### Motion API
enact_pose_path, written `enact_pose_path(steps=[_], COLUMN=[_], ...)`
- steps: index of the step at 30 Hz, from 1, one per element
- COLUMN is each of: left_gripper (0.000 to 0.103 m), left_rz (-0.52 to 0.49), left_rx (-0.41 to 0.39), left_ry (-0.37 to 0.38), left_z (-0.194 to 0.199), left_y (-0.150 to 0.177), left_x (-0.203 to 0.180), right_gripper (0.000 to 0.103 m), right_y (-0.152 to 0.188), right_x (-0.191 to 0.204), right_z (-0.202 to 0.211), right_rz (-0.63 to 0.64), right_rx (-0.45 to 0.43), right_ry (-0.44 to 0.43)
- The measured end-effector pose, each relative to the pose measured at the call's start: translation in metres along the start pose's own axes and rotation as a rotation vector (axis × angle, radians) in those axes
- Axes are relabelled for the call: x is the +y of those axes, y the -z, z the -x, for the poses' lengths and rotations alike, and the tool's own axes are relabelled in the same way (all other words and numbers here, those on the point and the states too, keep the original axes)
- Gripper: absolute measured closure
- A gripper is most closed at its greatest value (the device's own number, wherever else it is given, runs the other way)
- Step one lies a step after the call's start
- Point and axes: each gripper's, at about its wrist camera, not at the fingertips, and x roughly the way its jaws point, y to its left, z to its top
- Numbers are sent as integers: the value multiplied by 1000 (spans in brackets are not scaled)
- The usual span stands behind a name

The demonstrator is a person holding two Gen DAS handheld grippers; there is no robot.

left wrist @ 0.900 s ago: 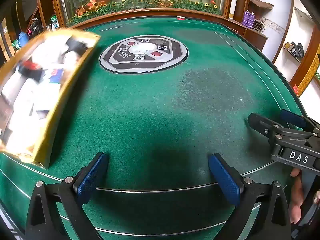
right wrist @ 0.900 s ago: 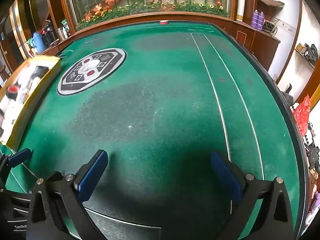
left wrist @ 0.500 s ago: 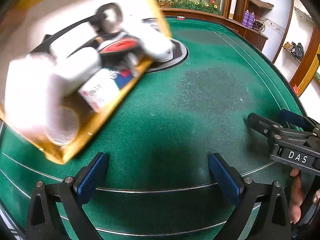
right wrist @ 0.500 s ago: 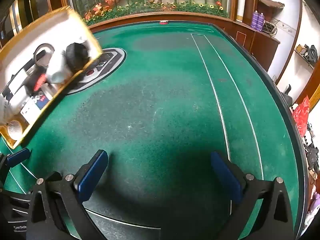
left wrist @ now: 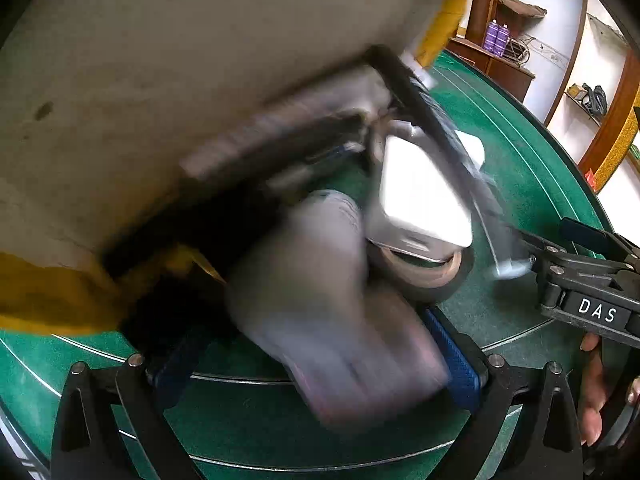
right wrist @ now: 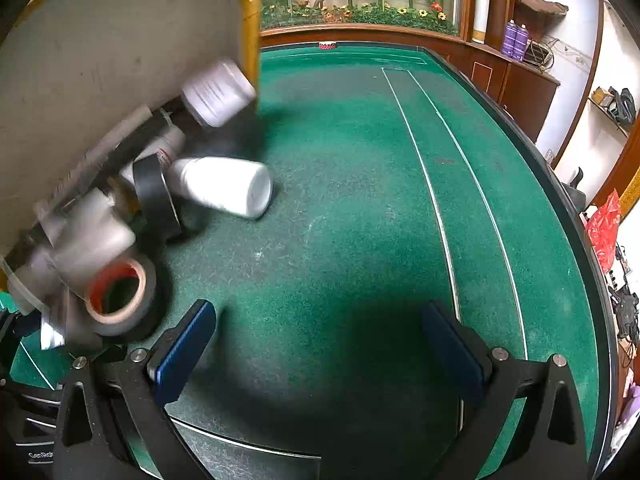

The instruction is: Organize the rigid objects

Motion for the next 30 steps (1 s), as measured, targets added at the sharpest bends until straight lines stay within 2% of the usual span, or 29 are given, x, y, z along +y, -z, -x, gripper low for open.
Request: enact_pose_path(steps=[12, 30], left_gripper=[0, 0], left_rz=[2, 1], left_rx=[-2, -3], left_ry=[0, -4], left_z=[6, 3], left_y=[7, 3], left_x=[9, 0], right_gripper=[0, 0], right_y=[0, -1], right_x=[2, 1], right_z=[3, 1], right_rz=[-8, -12], right_rx=[-1, -1], right_ry=[-4, -4])
